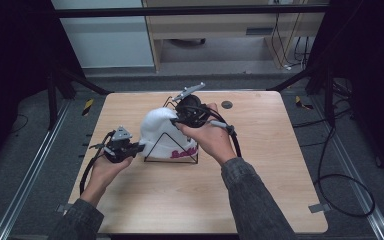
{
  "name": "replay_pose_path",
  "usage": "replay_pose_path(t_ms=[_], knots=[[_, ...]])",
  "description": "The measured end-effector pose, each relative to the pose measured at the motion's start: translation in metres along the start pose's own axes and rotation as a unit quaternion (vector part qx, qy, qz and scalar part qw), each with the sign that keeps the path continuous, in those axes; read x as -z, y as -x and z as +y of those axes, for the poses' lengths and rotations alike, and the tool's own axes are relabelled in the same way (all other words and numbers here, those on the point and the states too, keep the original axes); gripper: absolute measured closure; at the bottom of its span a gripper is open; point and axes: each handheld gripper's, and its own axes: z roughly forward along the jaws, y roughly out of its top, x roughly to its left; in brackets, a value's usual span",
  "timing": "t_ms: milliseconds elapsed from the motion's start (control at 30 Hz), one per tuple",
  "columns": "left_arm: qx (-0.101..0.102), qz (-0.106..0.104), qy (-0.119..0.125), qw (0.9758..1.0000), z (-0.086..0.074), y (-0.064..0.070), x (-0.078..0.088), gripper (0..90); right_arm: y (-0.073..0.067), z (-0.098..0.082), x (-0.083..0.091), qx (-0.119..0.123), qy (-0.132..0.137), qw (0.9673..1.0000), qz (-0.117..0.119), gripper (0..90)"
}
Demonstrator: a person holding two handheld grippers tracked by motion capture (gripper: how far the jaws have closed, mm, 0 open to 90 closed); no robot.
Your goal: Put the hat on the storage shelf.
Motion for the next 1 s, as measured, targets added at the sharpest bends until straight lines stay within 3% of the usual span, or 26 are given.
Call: replay_pose_path(t_ms=[400,500,800,1000], knots=[[-0.016,0.047,0.020,0.9986,-0.005,-0.001,0.023,55.2,0.002,-0.002,0.013,-0.010,0.010,0.9998,-0.014,53.4],[-0.016,0.054,0.017,0.9983,-0.006,-0.002,0.027,44.7,0.003,-0.002,0.018,-0.011,0.019,0.9995,-0.024,48.2],[-0.012,0.035,-0.013,0.9992,-0.010,0.001,0.027,8.6,0.009,-0.003,0.038,-0.027,0.046,0.9967,-0.061,24.7],[-0.018,0.020,-0.022,0.9994,-0.015,0.002,0.031,6.6,0.019,-0.009,0.057,-0.038,0.057,0.9942,-0.083,11.8]])
